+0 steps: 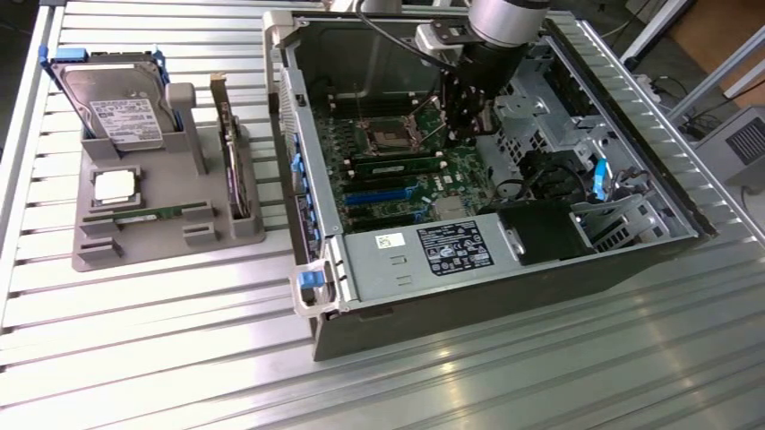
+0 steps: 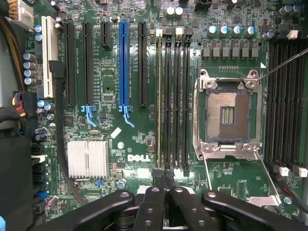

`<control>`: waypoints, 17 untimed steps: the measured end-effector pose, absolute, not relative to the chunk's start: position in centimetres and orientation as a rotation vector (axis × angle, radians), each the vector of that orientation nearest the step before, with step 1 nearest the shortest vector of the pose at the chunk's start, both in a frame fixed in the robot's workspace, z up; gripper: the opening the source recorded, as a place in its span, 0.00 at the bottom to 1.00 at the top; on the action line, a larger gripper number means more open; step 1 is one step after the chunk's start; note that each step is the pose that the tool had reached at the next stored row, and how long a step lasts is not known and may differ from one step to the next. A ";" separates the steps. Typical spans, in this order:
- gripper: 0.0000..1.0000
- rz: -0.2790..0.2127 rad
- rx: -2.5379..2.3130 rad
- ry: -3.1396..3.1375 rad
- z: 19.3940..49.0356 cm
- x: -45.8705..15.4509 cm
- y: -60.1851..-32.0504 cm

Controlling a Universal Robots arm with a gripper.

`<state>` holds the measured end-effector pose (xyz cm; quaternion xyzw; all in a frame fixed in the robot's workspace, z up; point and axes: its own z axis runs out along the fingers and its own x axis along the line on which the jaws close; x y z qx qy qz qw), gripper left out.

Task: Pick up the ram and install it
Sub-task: 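Press down the ram until it locks into place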

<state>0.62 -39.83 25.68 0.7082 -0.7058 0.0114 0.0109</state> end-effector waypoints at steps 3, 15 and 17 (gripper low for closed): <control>0.10 0.035 2.210 -2.202 25.0 0.4 -39.8; 0.10 0.036 2.210 -2.202 23.2 0.3 -39.8; 0.10 0.036 2.210 -2.202 23.1 0.3 -39.8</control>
